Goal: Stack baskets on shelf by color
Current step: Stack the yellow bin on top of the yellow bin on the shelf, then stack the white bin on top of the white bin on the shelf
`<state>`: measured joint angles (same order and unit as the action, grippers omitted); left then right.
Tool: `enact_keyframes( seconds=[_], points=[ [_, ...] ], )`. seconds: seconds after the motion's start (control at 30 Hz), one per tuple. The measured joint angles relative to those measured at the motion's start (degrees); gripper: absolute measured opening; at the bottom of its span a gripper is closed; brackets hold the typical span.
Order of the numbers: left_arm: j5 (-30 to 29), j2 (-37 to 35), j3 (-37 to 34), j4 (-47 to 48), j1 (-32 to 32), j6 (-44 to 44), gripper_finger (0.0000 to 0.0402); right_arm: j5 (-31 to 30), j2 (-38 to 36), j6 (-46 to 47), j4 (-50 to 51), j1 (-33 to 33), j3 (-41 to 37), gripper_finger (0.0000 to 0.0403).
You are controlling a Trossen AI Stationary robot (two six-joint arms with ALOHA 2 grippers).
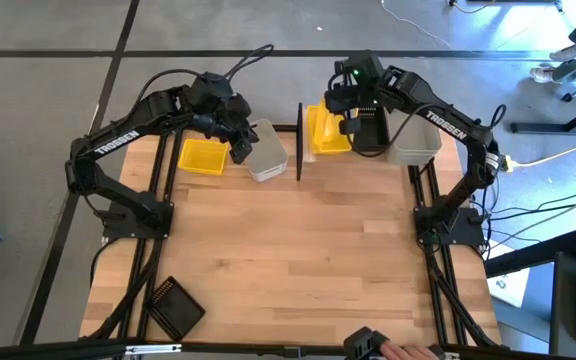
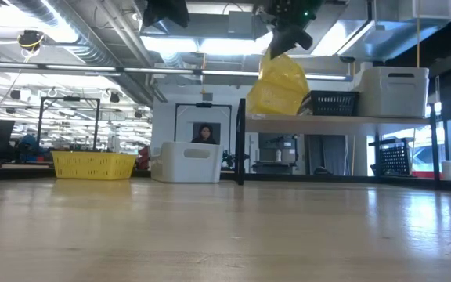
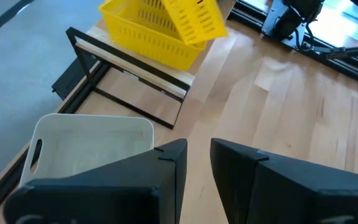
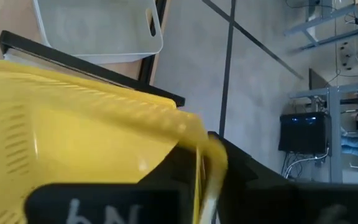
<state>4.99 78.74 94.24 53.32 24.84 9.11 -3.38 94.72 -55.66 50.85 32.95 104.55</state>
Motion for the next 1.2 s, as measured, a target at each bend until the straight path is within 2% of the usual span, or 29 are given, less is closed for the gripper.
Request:
enact_keyframes(
  seconds=[0.23,0.43,0.57,0.73,0.8,1.0,1.13,1.2],
  points=[
    [-0.02,0.00,0.00,0.04,0.00,1.04,0.0063,-0.03,0.00,-0.16,-0.55,-0.15,0.01,0.0081],
    [-0.02,0.00,0.00,0.08,0.00,1.04,0.0063,-0.22,-0.22,-0.24,-4.47,-0.17,0.02,0.0090],
    [-0.05,0.00,0.00,0.12,0.00,1.04,0.0063,-5.10,-2.50,0.19,-7.08,-1.45,0.02,0.0090],
    [-4.11,0.00,0.00,0.84,0.02,3.36,0.0063,-6.91,-6.67,8.85,-3.35,-3.23,0.07,0.0091],
    [-5.28,0.00,0.00,2.30,0.56,4.76,0.0063,-4.73,-8.11,13.76,0.07,-3.60,0.07,0.0091],
    [-5.39,0.02,0.00,5.55,3.47,5.25,0.0063,9.50,-12.02,24.16,8.70,-3.67,0.07,0.0091],
    [-0.96,0.00,-1.91,5.22,4.97,1.02,0.0063,12.90,-13.20,29.99,13.10,-4.31,0.07,0.0091],
    [1.80,0.00,-4.24,5.25,5.64,-2.77,0.0063,13.89,-13.33,30.10,15.17,-4.99,0.07,0.0091]
  ],
)
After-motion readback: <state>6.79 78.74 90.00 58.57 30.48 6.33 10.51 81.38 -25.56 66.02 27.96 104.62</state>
